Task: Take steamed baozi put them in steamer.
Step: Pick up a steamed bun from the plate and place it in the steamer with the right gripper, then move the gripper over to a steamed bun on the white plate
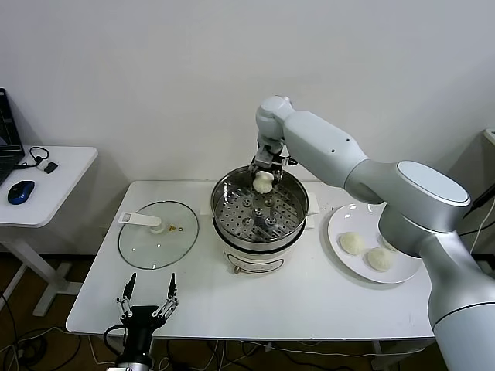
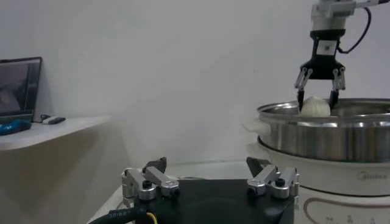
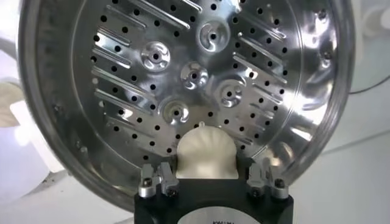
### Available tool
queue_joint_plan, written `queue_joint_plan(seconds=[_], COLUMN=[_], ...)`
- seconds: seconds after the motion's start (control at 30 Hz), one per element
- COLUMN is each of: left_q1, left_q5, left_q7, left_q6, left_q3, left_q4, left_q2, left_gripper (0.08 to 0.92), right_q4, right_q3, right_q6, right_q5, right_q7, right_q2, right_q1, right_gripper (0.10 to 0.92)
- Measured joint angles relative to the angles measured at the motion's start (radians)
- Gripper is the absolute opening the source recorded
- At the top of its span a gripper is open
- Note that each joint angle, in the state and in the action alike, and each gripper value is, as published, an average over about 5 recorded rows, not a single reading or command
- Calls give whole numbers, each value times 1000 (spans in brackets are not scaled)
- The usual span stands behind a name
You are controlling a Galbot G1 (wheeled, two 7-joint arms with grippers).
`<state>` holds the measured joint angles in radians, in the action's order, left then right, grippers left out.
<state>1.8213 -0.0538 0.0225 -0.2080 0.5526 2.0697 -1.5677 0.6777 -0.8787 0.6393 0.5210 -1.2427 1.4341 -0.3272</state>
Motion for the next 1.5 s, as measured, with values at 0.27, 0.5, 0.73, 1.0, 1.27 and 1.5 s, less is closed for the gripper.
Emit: queue_joint_plan(seconds=[0.27, 0.5, 0.73, 1.0, 1.27, 1.5], left_q1=[0, -1, 0, 3, 3, 7], left_q5=[0, 0, 0, -1, -5, -5], left_q7=[0, 0, 0, 0, 0, 2], left_q6=[0, 1, 0, -1, 2, -2], left_q3=[-1, -1, 0, 4, 2, -2], left_q4=[-2, -4, -6, -3, 3, 0], left_q2=[0, 0, -1, -1, -5, -1], left_gripper=[823, 823, 823, 823, 823, 823], right_q4=[-26, -34, -32, 10, 67, 84], right_q3=[26, 43, 53, 18, -58, -133], right_q6=[9, 14, 19, 5, -68, -198], right_q5=[32, 53, 52, -44, -277, -517], right_q7=[8, 16, 15, -29, -94, -134], right_q2=[17, 22, 18, -16, -87, -186], right_q1=[28, 45, 42, 2, -85, -182], right_gripper=[645, 714, 820, 823, 823, 823])
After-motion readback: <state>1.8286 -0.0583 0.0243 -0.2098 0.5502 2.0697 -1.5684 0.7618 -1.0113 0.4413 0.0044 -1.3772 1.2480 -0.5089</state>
